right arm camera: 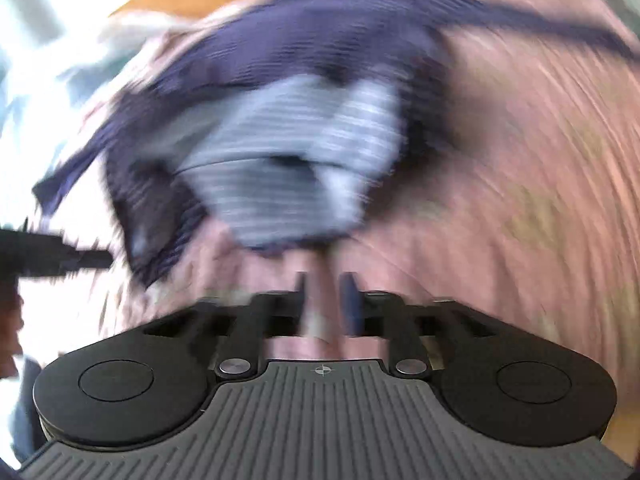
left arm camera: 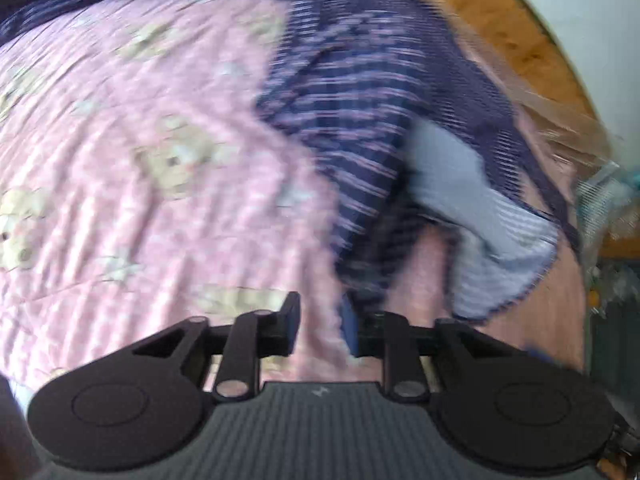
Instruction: Fold clothes
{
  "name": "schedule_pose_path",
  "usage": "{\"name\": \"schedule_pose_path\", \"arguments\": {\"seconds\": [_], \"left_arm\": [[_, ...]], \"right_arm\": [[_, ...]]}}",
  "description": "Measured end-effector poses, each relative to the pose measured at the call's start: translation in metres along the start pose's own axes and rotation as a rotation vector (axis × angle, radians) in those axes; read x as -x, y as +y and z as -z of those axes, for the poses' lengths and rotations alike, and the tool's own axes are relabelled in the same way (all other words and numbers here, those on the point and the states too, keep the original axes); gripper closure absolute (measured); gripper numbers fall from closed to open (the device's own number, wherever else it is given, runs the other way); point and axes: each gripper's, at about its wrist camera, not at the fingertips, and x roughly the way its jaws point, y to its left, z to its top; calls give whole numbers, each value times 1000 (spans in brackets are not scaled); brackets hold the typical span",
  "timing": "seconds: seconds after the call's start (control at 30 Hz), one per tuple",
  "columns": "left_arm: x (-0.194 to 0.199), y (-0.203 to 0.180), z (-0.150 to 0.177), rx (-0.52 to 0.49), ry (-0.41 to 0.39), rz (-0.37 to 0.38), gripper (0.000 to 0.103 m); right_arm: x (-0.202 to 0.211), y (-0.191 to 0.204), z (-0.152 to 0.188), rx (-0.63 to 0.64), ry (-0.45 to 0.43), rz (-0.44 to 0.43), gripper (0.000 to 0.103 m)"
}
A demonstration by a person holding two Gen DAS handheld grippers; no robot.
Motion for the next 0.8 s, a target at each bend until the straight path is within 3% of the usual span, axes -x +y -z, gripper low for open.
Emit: {"name": "schedule_pose_path", "arguments": {"seconds": [0.03, 0.07, 0.13, 0.2, 0.23, 0.27, 0.33, 0.4, 0.43, 0.5, 0.63, 0.73, 0.8], "left_arm": [[0, -11, -2, -37, -8, 16, 47], [-3, -21, -4, -81, -20, 10, 39], [-13, -38, -8, -151, -40, -9, 39], [-25, -48, -14, -195, -52, -27, 41], [-32, -53, -17, -216, -58, -36, 46], [-34, -53, -20, -204, -60, -38, 53], [-18, -39, -14, -134, -80, 53, 53], [-16, -23, -9, -29, -76, 180, 44], [-20, -15, -6, 31, -67, 247, 33], [-31, -1, 1, 147, -48, 354, 28], [-55, 13, 12, 344, -22, 512, 27], [-64, 11, 16, 415, -24, 609, 16], [-70, 8, 16, 442, -23, 632, 15]], "right_arm": [[-6, 18, -4, 125, -33, 18, 33], [-16, 34, -7, 248, -53, 44, 33], [-42, 51, -9, 446, -33, 100, 38], [-70, 60, -11, 604, 36, 135, 61], [-78, 62, -14, 654, 72, 141, 96], [-77, 60, -18, 669, 80, 151, 103], [-57, 50, -41, 553, 45, 91, 103], [-35, 34, -67, 327, 12, -28, 103], [-26, 23, -80, 184, 0, -107, 103], [-17, 8, -93, -48, -9, -234, 103], [-13, -21, -88, -417, -16, -409, 103], [-12, -38, -73, -646, -16, -513, 103], [-26, -36, -57, -690, 41, -500, 103]]}}
